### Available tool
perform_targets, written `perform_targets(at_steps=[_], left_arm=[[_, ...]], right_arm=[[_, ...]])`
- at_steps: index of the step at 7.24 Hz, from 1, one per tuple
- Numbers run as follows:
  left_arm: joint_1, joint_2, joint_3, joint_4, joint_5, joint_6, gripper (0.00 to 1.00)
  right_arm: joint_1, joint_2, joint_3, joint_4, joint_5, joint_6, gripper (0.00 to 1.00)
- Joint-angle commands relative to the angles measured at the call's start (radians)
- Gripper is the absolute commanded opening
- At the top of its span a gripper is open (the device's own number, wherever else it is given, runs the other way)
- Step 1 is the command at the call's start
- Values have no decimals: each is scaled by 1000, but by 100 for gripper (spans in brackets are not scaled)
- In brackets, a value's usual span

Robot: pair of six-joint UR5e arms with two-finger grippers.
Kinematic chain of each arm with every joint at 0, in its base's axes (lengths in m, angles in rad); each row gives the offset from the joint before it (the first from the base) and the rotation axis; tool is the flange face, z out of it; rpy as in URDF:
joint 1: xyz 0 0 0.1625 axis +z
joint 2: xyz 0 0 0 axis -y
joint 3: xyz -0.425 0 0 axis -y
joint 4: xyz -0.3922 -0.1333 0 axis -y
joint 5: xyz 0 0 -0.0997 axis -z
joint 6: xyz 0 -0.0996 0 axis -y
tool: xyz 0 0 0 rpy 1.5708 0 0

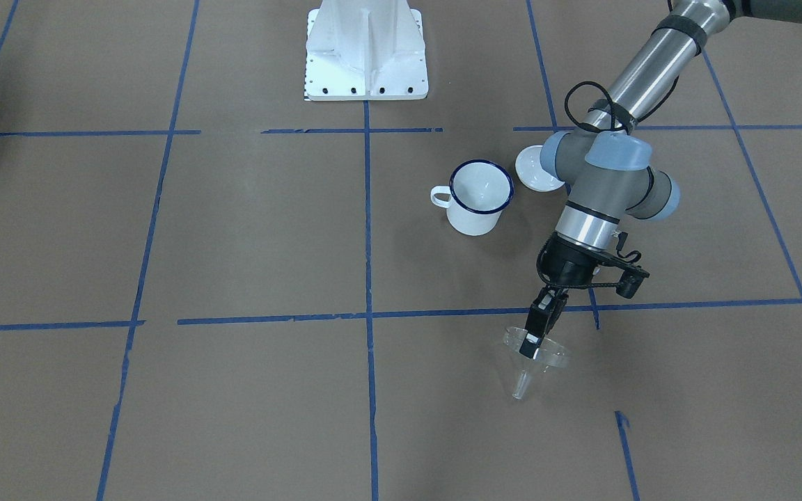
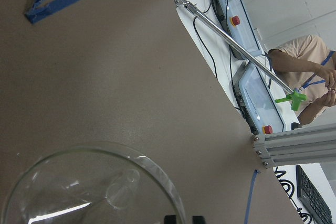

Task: Remove funnel from cup
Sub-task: 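Carry the funnel farther from the robot and set it on the table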

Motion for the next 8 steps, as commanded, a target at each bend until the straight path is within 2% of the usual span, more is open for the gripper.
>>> perform_targets(at_steps=[1,2,3,5,6,8], left_arm=[[-9,-2,-20,2,-22,9,100],[-17,12,-79,23,-118,16,100],[-26,61,-181,148,-241,33,98],[-34,157,-468,557,-431,206,98],[-34,231,-603,720,-476,287,98],[-17,416,-792,838,-495,297,98]], right_arm=[[0,0,1,0,0,0,100],[0,0,0,0,0,0,100],[0,0,0,0,0,0,100],[0,0,0,0,0,0,100],[0,0,0,0,-2,0,100],[0,0,0,0,0,0,100]])
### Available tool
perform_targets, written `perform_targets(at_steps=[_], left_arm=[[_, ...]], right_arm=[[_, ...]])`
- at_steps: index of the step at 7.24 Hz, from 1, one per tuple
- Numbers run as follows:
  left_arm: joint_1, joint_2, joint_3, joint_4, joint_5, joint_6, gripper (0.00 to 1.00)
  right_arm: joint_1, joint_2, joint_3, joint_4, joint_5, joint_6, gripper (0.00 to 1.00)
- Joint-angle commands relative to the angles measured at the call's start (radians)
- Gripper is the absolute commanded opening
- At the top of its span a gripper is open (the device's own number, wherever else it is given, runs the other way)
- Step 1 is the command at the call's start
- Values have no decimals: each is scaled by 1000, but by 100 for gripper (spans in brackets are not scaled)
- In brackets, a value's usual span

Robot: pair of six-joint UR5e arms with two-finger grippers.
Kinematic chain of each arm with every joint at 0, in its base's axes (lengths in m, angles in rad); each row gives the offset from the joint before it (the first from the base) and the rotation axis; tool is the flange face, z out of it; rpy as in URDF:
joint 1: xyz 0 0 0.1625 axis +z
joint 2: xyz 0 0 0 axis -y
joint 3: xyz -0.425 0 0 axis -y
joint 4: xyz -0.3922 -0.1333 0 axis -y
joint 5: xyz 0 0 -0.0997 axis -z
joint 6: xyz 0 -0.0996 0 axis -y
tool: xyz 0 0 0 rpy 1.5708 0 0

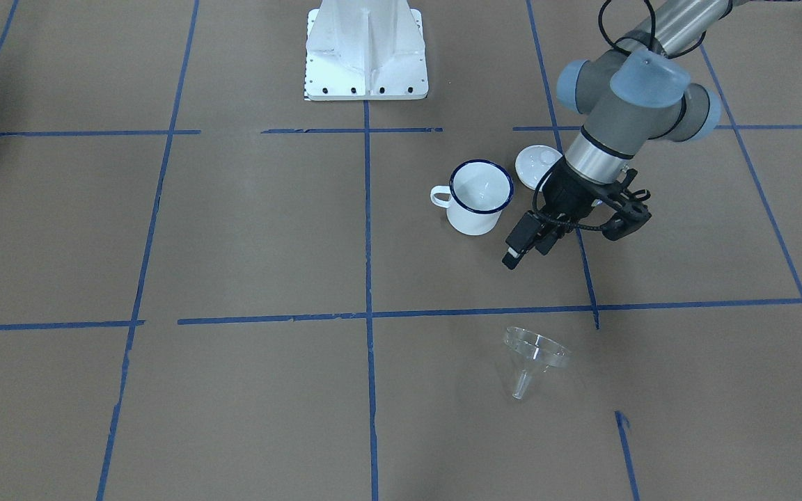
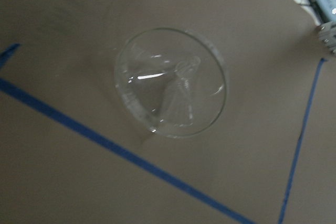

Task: Remove funnel from cup
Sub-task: 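Move the left gripper to the white cap and grasp its knob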

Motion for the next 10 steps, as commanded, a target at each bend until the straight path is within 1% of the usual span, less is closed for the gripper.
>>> perform_targets(at_steps=[1,2,3,5,7,10], left_arm=[[52,166,-159,138,-16,14,98],[118,186,-149,146,-9,8,98],[172,185,-129,144,-6,-49,97],[227,180,-120,144,-4,-59,96],[249,180,-104,146,-2,-59,89],[249,186,-103,146,-2,-59,86]], right_arm=[[0,0,0,0,1,0,100],[0,0,0,0,1,0,100],[0,0,0,0,1,0,100],[0,0,0,0,1,0,100],[0,0,0,0,1,0,100],[0,0,0,0,1,0,100]])
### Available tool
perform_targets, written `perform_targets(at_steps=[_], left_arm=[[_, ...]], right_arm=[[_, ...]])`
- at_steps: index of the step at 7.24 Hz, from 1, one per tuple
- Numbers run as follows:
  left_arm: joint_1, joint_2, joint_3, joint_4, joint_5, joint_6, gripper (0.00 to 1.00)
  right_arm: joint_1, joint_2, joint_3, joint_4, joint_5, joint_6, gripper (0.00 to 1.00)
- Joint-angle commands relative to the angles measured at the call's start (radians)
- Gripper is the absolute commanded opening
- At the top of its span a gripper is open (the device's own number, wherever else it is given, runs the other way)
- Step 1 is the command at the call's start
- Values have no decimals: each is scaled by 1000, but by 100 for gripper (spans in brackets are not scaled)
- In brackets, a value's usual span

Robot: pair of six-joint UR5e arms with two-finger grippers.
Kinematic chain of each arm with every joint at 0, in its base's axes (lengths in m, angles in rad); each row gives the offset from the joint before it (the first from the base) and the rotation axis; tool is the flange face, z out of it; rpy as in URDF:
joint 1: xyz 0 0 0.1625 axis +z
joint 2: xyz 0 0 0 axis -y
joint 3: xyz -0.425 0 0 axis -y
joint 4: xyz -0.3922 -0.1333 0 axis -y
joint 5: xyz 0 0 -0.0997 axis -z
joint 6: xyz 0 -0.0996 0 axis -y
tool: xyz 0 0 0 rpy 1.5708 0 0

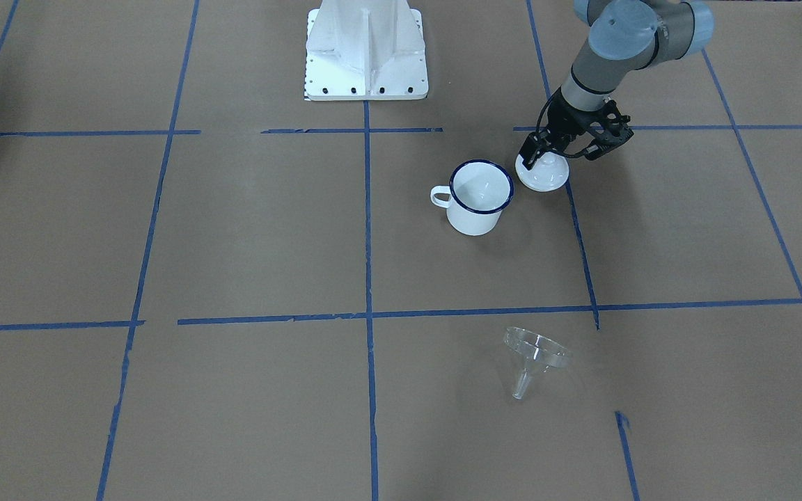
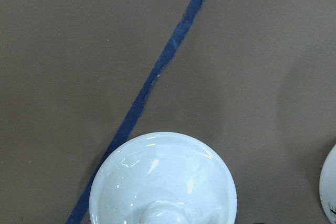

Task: Remove funnel from cup
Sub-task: 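Move the left gripper to the white cap and grasp its knob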

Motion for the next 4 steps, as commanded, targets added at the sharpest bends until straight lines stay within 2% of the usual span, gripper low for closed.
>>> perform_targets(at_steps=[1,2,3,4], left_arm=[[-1,3,1,0,0,0,85],[1,5,1,0,0,0,83],[1,5,1,0,0,0,73],[1,5,1,2,2,0,51]], right_arm=[[0,0,0,0,-1,0,100],[0,0,0,0,-1,0,100],[0,0,0,0,1,0,100],[0,0,0,0,1,0,100]])
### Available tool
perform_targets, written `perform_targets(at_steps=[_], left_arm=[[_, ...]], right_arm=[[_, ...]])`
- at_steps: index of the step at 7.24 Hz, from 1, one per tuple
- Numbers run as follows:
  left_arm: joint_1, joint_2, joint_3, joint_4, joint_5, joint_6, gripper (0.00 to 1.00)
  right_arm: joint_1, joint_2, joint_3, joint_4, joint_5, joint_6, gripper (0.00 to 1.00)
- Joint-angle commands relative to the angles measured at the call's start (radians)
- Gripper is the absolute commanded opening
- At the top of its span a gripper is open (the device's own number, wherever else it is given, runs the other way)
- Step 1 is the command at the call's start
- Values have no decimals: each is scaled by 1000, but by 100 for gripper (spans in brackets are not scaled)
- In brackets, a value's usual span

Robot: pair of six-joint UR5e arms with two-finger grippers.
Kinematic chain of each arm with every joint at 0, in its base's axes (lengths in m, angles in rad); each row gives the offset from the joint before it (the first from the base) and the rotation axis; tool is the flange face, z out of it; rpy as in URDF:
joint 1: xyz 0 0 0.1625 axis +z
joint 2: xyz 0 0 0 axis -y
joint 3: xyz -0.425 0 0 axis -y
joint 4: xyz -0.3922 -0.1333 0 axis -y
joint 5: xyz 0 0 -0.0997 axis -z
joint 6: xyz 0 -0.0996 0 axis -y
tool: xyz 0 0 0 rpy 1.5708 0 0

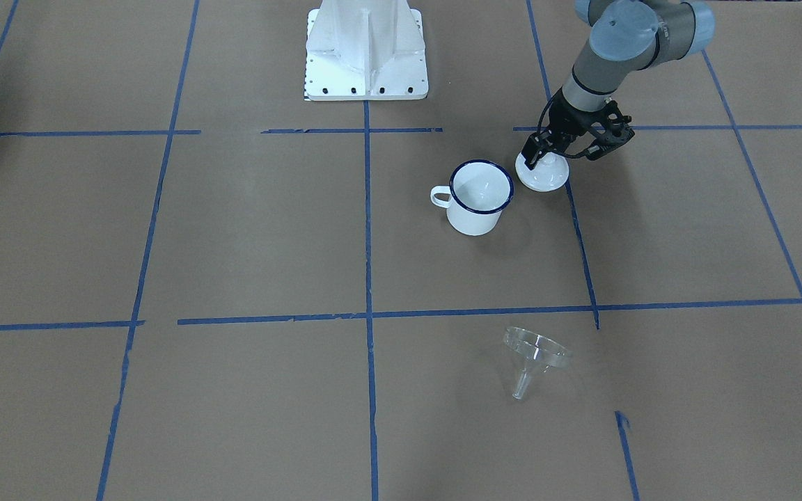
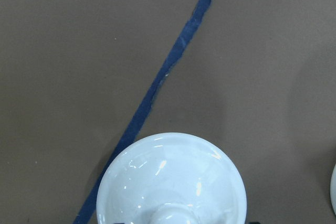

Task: Remove funnel from cup
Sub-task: 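Lift the white cap and carry it over the mug opening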

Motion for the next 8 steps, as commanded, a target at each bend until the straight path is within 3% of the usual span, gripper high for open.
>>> perform_targets(at_steps=[1,2,4,6,8], left_arm=[[0,0,-2,1,0,0,24],[-1,0,-6,9,0,-2,0],[-15,-6,-67,103,0,0,0],[-88,-24,-200,252,0,0,0],[-144,-236,-229,486,-3,12,0]], right_arm=[[0,0,0,0,-1,0,100],[0,0,0,0,0,0,100],[0,0,0,0,1,0,100],[0,0,0,0,0,0,100],[0,0,0,0,1,0,100]])
